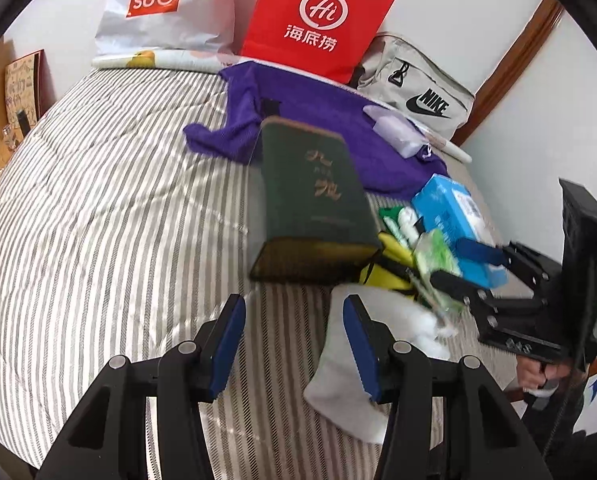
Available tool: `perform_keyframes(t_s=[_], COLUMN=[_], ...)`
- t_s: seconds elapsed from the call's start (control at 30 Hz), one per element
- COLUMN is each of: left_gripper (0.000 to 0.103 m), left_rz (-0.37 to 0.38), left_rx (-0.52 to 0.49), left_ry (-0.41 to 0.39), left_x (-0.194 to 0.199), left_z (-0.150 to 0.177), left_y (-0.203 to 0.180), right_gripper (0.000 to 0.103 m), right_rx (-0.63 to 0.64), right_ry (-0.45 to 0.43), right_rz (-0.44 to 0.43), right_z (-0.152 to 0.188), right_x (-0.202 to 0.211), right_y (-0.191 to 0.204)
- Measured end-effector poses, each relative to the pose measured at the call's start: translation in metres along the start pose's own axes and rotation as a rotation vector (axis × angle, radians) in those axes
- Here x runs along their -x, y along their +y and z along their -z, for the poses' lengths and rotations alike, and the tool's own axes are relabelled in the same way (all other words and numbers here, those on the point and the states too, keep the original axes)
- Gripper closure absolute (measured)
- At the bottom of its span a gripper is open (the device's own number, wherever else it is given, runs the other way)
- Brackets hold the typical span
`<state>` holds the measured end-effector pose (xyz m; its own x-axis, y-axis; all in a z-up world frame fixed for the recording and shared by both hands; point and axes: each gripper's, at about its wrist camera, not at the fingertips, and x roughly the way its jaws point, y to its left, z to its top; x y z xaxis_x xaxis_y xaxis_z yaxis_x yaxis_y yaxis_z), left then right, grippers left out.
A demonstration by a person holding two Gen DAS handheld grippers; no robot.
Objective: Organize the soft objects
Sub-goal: 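Grasp the green tissue pack with the right gripper and lift it, then grasp the white glove with the left gripper and lift it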
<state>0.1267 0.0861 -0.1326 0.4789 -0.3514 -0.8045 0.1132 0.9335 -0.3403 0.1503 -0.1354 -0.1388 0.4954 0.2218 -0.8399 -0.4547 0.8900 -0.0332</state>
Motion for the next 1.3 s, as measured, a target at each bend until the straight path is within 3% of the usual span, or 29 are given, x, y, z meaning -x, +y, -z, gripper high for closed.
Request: perform_keyframes(t_s=[0.2, 0.23, 0.27, 0.47, 0.57, 0.7, 0.9, 1.03, 1.2, 1.23, 1.3], left_gripper=[0.054, 0.054, 0.054, 0.054, 0.037, 0.033, 0.033, 0.033, 0.034, 0.036, 0.05], left_rz=[0.029, 0.031, 0.037, 0.072, 0.127, 0.175, 0.092, 0.064, 0.04, 0.032, 0.035], left_rx=[-0.027, -0.031, -0.038, -0.084, -0.109, -0.157, -0.206, -0.189, -0.173, -0.167, -0.166], left_ry=[0.008, 0.01, 0.014, 0.026, 0.0, -0.006, 0.029, -0.021, -0.025, -0.03, -0.031], left_x=[-0.002, -0.003, -0.004, -0.009, -0.01, -0.016, -0.037, -0.039, -0.037, -0.037, -0.037], left_z=[0.011, 0.012, 0.014, 0.022, 0.026, 0.032, 0.037, 0.038, 0.04, 0.041, 0.042], left_y=[-0.001, -0.001, -0.003, -0.013, -0.02, -0.034, -0.05, -0.052, -0.052, -0.053, -0.054], right_gripper=[0.039, 0.042, 0.055, 0.057, 0.057, 0.057, 0.057, 0.057, 0.057, 0.057, 0.057], right_rx=[0.025, 0.027, 0.022, -0.033, -0.055, -0.111, -0.151, -0.199, -0.285, -0.308, -0.333], right_ry=[0.071, 0.057, 0.054, -0.014, -0.061, -0.1, -0.134, -0.12, -0.067, -0.06, -0.055], right_rz=[0.033, 0.035, 0.029, -0.039, -0.056, -0.072, -0.102, -0.072, 0.009, 0.029, 0.046], right_z=[-0.001, 0.0, 0.0, 0.004, 0.009, 0.025, 0.058, 0.091, 0.121, 0.126, 0.131], right_x=[-0.025, -0.024, -0.023, 0.001, 0.019, 0.043, 0.075, 0.077, 0.063, 0.06, 0.055], right_y=[0.008, 0.009, 0.008, -0.001, -0.004, -0.012, -0.017, -0.024, -0.049, -0.055, -0.064])
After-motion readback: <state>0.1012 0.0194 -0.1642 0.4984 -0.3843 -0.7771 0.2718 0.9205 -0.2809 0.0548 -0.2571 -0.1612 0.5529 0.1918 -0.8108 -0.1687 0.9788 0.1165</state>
